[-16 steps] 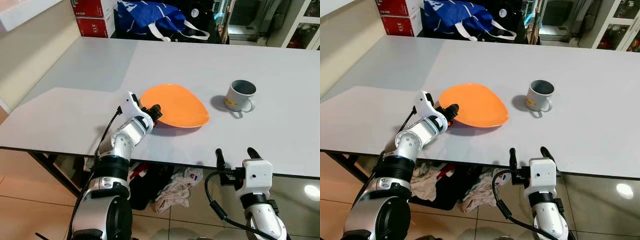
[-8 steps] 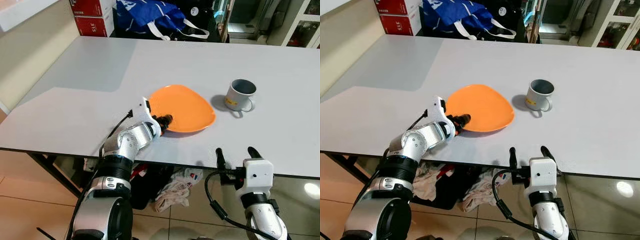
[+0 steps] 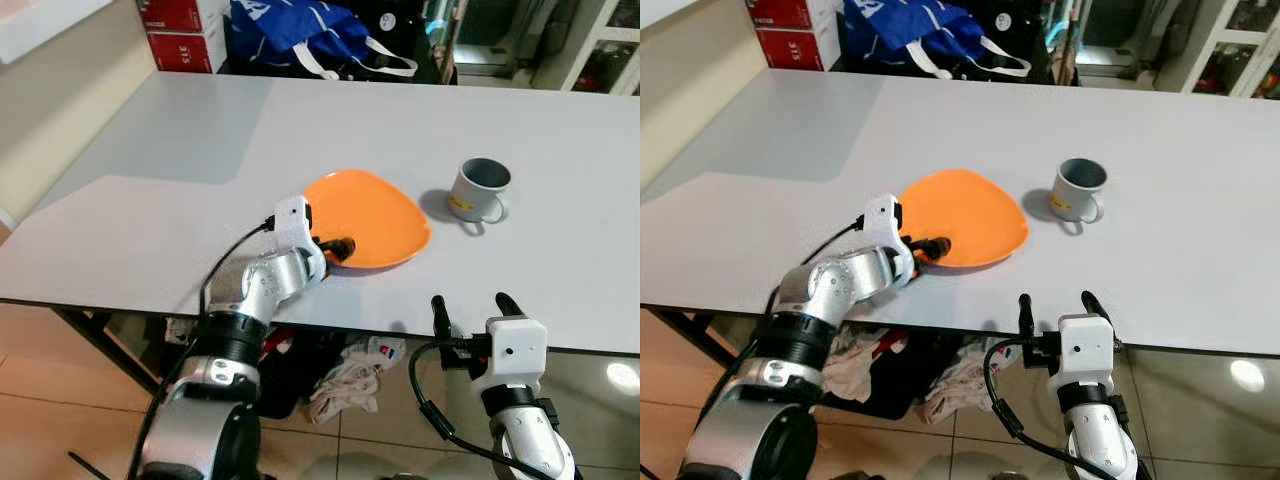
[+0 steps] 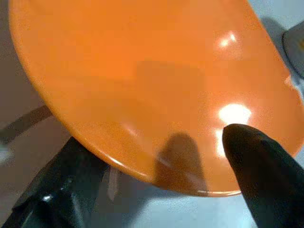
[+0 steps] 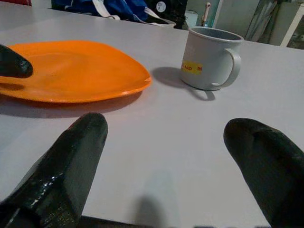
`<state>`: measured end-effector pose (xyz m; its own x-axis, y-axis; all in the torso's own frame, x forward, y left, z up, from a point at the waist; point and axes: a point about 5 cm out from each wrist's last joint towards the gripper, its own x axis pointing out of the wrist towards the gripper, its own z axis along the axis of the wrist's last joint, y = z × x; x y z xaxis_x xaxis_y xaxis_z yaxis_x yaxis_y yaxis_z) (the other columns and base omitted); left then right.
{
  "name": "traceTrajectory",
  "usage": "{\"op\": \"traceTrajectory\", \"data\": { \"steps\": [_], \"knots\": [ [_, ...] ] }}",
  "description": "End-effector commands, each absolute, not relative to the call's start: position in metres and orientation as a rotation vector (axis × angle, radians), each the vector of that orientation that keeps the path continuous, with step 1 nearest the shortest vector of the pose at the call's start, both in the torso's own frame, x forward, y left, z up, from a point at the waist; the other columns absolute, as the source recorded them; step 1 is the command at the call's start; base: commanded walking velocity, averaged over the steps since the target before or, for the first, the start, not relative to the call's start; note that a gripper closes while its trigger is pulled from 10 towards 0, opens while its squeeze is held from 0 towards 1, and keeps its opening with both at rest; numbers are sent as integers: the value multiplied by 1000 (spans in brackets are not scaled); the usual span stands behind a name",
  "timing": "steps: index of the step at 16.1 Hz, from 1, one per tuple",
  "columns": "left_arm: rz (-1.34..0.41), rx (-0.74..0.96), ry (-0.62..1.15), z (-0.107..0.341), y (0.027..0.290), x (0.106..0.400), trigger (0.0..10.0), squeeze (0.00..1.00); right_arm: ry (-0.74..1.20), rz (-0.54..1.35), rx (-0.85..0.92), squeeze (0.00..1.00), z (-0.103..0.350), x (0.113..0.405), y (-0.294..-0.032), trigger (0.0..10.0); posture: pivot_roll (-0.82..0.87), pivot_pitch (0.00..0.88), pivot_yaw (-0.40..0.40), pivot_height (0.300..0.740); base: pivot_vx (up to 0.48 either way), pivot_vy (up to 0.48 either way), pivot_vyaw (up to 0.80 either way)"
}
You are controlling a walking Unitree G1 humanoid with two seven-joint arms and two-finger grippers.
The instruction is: Setting the table
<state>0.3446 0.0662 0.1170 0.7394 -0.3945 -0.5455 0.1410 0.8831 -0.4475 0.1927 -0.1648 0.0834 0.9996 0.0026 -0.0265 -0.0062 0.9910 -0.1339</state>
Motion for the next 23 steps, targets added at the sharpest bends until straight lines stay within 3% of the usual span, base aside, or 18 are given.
{"op": "traceTrajectory", "data": {
  "steps": [1,9,16,17,18,21,23],
  "knots": [
    [-287,-360,700,114,73,342,10000,1000,32,1,-139,0,84,191,-165,10000,-165,30,37,740,0,0,0],
    [-311,-296,711,112,73,331,10000,1000,35,12,-143,0,83,194,-167,10000,-156,25,24,740,0,0,0],
    [-365,61,535,117,72,334,10000,1000,43,14,-143,0,79,194,-169,10000,-155,26,25,740,0,0,0],
    [-378,74,537,114,71,333,10000,678,43,14,-143,0,79,194,-168,10000,-155,27,24,740,0,0,0],
    [-385,75,537,113,70,332,10000,0,43,14,-143,0,78,194,-168,10000,-155,27,24,740,0,0,0],
    [-389,61,574,105,70,329,10000,0,46,15,-143,0,78,193,-167,10000,-158,30,25,740,0,0,0],
    [-377,-99,645,99,67,326,10000,0,45,14,-143,0,79,193,-167,10000,-158,31,25,740,0,0,0]
  ]
}}
